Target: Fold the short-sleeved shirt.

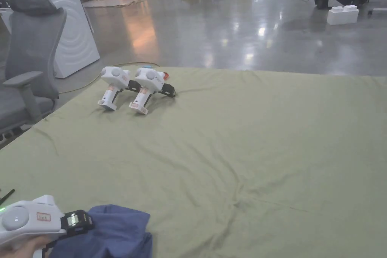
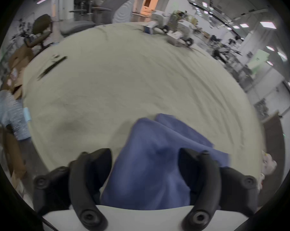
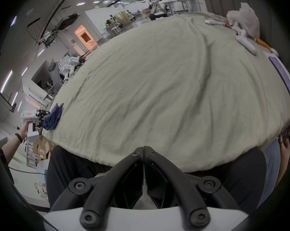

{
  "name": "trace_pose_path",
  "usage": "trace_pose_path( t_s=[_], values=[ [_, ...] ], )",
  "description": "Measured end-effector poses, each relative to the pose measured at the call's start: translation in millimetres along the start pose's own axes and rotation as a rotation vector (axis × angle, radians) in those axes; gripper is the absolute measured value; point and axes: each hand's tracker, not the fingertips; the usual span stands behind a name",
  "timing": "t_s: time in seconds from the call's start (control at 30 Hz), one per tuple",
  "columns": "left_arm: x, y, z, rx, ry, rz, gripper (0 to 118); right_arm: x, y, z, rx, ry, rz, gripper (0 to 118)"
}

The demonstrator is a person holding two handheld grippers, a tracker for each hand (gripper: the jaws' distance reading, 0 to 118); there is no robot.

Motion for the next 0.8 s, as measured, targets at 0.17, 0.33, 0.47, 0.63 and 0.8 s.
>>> trace_pose_path(
  t_s=[0.17, 0.33, 0.47, 0.63, 0.8],
  values=[
    [26, -47, 91, 0.248, 0.223, -0.069, 89, -6, 17, 18, 0.106, 0.013, 0.042, 0],
    [80, -122, 216, 0.369, -0.116, -0.442, 89, -12, 36, 54, 0.237, -0.043, 0.108, 0],
    [128, -171, 307, 0.559, -0.305, -0.463, 88, -18, 45, 95, 0.412, -0.025, 0.103, 0],
    [185, -229, 386, 0.866, -0.392, -0.588, 88, -44, 54, 161, 0.761, -0.076, 0.145, 0],
    [216, -247, 402, 1.000, -0.486, -0.496, 80, -61, 67, 198, 0.889, -0.090, 0.215, 0]
  ],
)
